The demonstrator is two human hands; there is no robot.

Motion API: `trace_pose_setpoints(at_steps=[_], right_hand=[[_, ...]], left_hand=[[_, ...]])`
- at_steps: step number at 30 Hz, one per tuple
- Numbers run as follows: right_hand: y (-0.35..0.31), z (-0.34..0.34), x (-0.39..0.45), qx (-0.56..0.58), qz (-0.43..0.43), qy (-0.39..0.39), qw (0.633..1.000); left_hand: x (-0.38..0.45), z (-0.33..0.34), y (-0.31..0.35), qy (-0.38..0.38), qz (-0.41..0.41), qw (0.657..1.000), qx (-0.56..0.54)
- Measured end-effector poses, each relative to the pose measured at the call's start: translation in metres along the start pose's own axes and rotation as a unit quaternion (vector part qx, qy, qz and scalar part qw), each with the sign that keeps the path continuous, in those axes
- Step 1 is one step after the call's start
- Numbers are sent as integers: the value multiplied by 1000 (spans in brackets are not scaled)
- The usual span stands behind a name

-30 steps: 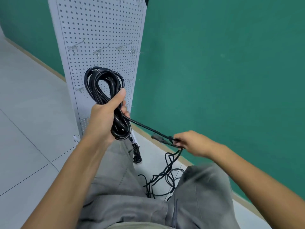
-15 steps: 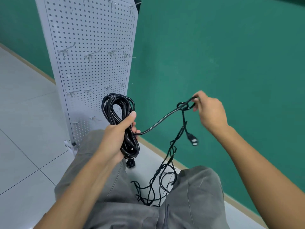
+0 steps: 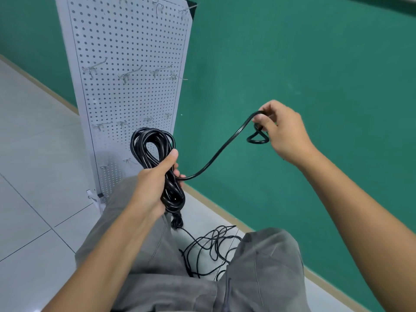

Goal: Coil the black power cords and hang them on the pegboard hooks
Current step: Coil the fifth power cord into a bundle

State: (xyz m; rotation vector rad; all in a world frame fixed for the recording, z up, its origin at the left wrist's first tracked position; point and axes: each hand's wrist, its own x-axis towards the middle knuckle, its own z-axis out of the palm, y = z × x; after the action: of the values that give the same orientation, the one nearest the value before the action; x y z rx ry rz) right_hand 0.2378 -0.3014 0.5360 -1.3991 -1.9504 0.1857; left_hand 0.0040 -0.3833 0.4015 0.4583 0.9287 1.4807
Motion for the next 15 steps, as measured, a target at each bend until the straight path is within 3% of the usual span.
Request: trace_pose_setpoints(at_steps=[5, 11, 15], right_hand=[[27, 7, -18, -73, 20, -60, 995], [37, 47, -64, 80, 62, -317, 943], [27, 70, -87, 161, 72, -375, 910]], left_hand=[[-1, -1, 10, -4, 4, 1000, -21], [-4, 0, 12, -24, -5, 999, -48], [-2, 0, 13, -22, 0, 998, -51]])
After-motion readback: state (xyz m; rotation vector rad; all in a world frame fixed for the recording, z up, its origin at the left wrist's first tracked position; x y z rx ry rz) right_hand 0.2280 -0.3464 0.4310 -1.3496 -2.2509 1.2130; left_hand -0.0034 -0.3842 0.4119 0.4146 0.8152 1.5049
